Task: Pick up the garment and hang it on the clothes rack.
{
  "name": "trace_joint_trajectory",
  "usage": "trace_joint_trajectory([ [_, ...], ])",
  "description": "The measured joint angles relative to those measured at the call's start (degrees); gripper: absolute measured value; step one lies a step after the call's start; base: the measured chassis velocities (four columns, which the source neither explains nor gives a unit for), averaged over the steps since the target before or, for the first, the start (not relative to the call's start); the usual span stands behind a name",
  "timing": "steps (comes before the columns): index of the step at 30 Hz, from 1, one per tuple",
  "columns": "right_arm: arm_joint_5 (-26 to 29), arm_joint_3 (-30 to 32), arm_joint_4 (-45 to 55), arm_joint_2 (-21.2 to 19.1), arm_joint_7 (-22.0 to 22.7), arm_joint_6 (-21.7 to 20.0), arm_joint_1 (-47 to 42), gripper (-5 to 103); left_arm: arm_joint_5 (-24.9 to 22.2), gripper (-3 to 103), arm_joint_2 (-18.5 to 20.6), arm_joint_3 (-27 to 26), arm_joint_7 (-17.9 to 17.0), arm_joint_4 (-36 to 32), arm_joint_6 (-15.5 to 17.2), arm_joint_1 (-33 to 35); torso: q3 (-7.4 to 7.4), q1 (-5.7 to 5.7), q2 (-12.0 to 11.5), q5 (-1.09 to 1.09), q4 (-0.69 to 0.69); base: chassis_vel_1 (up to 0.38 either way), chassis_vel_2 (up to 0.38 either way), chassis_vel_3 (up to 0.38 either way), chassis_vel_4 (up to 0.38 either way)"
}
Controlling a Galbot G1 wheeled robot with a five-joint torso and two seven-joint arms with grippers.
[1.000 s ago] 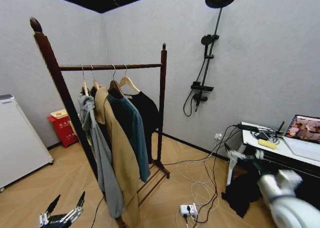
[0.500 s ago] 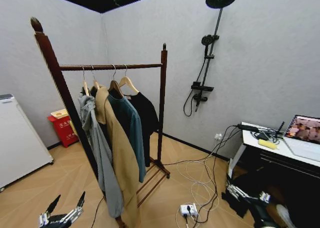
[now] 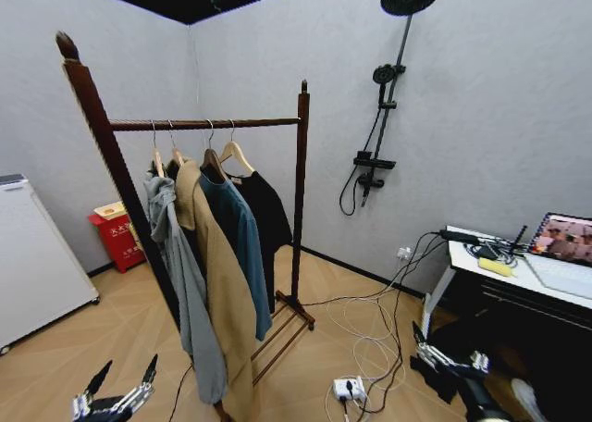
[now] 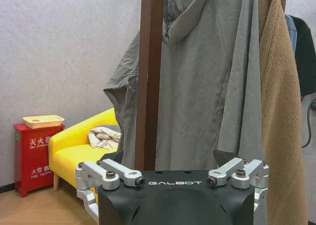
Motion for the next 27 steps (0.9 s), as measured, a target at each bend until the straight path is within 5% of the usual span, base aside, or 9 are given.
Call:
trace_joint_trajectory([
  [27, 0.1, -0.1, 0.0, 0.0, 0.1, -0.2, 0.1, 100, 0.0, 100, 0.0, 0.0, 0.0, 0.0, 0.0, 0.0, 0.00, 0.00, 0.0, -0.01, 0.00, -0.027, -0.023, -0.029, -0.029],
])
